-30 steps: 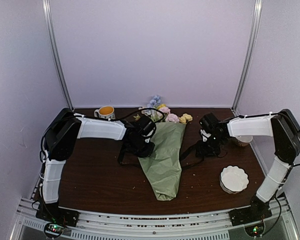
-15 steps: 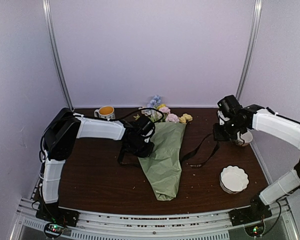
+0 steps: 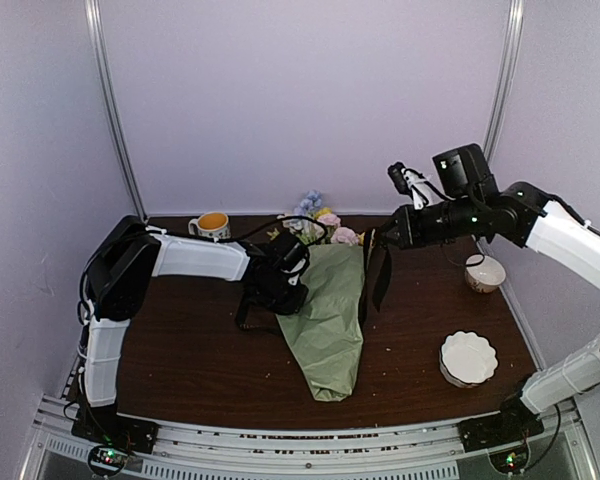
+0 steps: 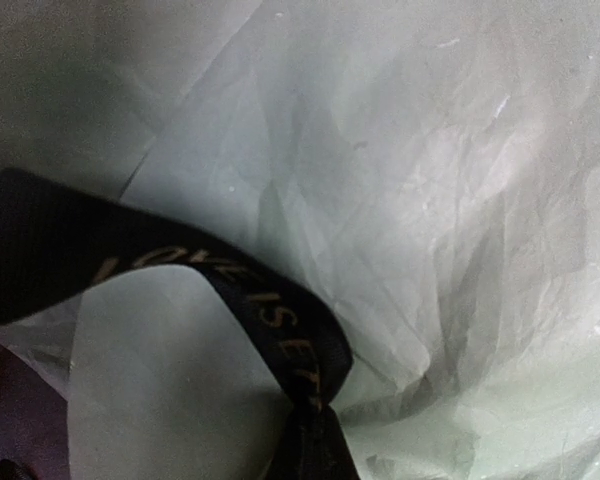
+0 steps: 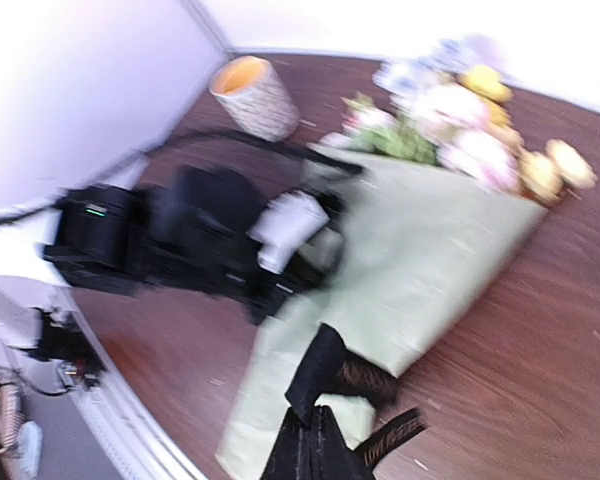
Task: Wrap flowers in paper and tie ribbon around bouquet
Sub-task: Place the right side of the ribbon on the folded bouquet.
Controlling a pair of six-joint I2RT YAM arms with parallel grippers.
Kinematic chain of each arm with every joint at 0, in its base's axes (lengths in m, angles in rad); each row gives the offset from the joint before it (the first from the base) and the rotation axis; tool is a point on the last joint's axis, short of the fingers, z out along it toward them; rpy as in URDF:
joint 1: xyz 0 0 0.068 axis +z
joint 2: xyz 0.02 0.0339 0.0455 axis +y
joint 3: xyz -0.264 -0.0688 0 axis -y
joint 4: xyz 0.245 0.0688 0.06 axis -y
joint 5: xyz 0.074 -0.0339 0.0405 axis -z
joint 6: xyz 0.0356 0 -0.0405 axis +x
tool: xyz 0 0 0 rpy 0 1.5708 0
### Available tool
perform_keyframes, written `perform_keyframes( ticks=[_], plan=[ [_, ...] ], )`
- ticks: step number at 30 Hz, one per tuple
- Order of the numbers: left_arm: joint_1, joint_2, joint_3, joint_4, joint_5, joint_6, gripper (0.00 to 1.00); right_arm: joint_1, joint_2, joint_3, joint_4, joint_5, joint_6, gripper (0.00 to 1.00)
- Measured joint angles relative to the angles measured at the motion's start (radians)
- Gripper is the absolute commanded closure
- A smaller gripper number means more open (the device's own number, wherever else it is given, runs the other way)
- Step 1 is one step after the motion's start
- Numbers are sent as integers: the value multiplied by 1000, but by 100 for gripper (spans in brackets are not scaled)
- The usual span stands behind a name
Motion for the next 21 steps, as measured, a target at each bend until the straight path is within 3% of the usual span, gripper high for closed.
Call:
perform_keyframes(
  ticks=[9,21],
  plan=[
    [21,-24,-59,79,60,-12,100,59,299,57,324,-240,124,100],
    [60,-99,-211,231,133,-60,100,28,587,-13,480,-278,313,100]
  ],
)
